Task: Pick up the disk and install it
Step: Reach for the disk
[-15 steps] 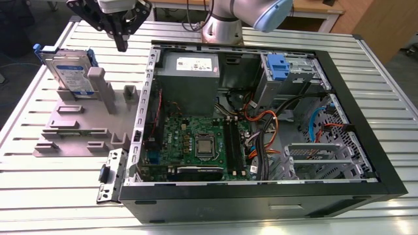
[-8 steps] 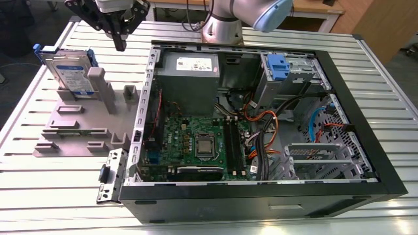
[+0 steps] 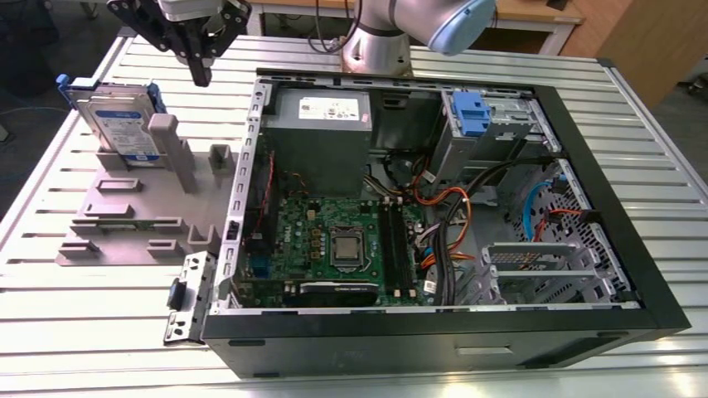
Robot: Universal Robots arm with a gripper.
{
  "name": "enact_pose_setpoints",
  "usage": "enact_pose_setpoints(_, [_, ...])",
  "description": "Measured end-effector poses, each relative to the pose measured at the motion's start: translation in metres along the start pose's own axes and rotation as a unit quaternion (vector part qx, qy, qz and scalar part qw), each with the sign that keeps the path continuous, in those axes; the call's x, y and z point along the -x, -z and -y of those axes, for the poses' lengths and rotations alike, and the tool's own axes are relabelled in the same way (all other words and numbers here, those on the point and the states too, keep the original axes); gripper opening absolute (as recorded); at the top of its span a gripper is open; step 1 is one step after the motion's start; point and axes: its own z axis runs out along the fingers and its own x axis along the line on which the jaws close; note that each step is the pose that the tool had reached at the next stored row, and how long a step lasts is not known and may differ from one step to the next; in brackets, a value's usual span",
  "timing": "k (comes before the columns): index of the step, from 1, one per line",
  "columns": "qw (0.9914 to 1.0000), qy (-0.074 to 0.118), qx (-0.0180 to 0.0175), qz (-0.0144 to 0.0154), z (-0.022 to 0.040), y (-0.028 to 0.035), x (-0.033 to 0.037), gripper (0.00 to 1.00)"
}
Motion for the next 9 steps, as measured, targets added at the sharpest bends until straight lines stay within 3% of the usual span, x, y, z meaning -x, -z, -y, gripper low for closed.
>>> enact_pose_setpoints(9, [1.0, 0.0, 0.0, -0.0001, -0.0001, -0.0001, -0.0026, 0.11])
